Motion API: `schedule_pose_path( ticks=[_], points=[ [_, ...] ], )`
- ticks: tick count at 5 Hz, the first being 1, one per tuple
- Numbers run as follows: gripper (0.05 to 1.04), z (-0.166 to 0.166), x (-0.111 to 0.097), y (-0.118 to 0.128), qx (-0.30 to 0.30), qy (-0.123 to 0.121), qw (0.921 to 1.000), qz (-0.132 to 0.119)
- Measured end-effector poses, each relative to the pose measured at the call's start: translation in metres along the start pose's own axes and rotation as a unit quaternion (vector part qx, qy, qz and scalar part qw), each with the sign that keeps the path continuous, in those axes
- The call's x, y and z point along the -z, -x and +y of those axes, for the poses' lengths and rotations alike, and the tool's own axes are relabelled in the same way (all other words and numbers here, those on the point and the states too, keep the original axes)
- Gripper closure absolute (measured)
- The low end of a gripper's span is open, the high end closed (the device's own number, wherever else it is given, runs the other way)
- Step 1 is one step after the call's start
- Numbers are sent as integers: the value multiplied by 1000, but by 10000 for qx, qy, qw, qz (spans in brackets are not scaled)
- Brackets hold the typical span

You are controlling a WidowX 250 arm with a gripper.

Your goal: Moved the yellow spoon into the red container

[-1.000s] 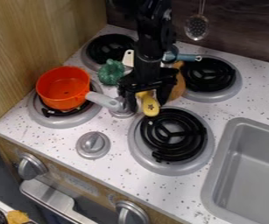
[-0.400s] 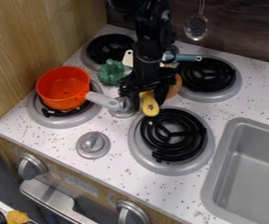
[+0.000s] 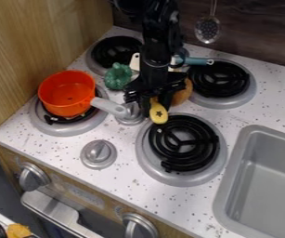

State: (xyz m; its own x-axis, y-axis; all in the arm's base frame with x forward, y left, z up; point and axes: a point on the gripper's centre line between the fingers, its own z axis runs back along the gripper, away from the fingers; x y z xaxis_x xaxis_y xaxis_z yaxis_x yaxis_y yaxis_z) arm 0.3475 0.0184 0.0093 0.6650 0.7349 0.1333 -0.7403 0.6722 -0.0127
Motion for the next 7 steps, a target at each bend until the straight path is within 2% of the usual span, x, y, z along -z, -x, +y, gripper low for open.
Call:
schedule_pose_path(
  ticks=[2,3,4,5,6,7],
  points=[
    [650,-7,-32,-12,215,212,9987,-412],
    [650,-5,-45,-20,141,-10,9977,-656],
    [650,5,-67,-30,-83,66,9943,-1060],
    [650,36,-72,-37,-350,20,9934,-1096],
    [650,51,-84,-35,-398,-231,9939,-1004],
    [650,72,-86,-38,-494,-416,9951,-746]
  ],
)
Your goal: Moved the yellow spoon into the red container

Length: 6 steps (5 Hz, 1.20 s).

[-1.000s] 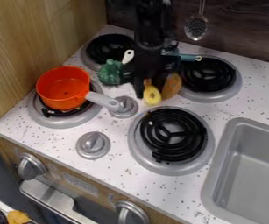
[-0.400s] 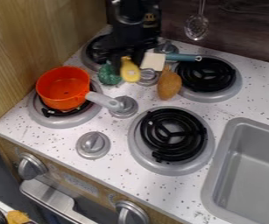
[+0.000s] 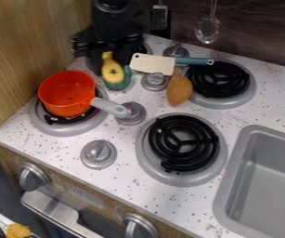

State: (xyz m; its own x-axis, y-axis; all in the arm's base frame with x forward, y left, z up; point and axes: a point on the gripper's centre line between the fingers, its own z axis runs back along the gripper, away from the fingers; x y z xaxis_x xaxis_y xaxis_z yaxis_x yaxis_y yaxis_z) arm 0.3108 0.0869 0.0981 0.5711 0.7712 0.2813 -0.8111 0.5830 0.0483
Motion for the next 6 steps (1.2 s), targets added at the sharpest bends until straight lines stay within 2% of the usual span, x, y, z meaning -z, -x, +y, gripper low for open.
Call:
schedule_pose_path(
  ticks=[1,2,3,4,5,6],
  points=[
    [650,9,-6,-6,-75,42,10000,23],
    [650,32,4,-8,-264,44,9993,277],
    [650,48,21,2,-331,33,9981,511],
    [650,56,31,7,-353,-39,9983,453],
    [650,54,33,4,-321,18,9987,390],
    [650,55,33,1,-352,-50,9988,338]
  ],
)
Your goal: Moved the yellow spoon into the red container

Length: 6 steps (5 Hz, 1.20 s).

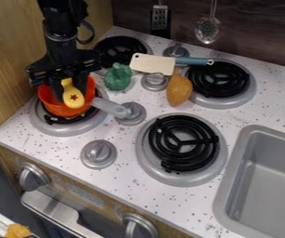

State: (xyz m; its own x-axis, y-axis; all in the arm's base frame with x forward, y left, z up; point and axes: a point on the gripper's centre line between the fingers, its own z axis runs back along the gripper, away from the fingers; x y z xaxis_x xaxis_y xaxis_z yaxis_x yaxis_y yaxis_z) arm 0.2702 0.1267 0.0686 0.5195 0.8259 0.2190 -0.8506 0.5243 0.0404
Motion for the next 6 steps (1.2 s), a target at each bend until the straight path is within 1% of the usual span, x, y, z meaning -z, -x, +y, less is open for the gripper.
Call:
schedule_pose_path(
  ticks=[1,2,3,5,6],
  points=[
    [570,0,-1,-2,10,19,10000,-55],
    [262,-4,2,-7,65,172,9995,-249],
    [81,-2,1,-7,66,90,9997,-231],
    [83,-11,-13,-7,182,-167,9993,-295],
    [83,-26,-25,-8,407,-111,9984,-365]
  ],
)
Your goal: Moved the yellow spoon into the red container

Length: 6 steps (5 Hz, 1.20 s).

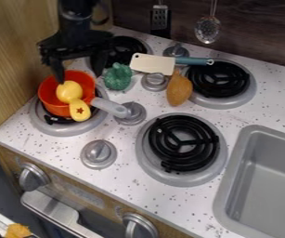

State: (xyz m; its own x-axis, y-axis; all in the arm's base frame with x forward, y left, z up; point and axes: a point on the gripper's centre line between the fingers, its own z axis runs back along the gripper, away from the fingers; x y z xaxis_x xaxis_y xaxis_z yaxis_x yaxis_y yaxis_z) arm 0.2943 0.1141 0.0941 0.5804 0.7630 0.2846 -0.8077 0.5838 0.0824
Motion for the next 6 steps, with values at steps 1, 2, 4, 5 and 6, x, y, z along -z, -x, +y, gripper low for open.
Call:
schedule_pose_path(
  ticks=[1,2,4,5,6],
  points=[
    [83,-26,-3,4,507,367,9980,-124],
    [83,-56,-10,-1,994,703,9926,-34],
    [83,-67,-7,3,1889,1405,9719,82],
    [83,-68,-5,16,1999,1292,9712,85],
    [83,-76,-11,26,2069,1240,9705,-35]
  ],
)
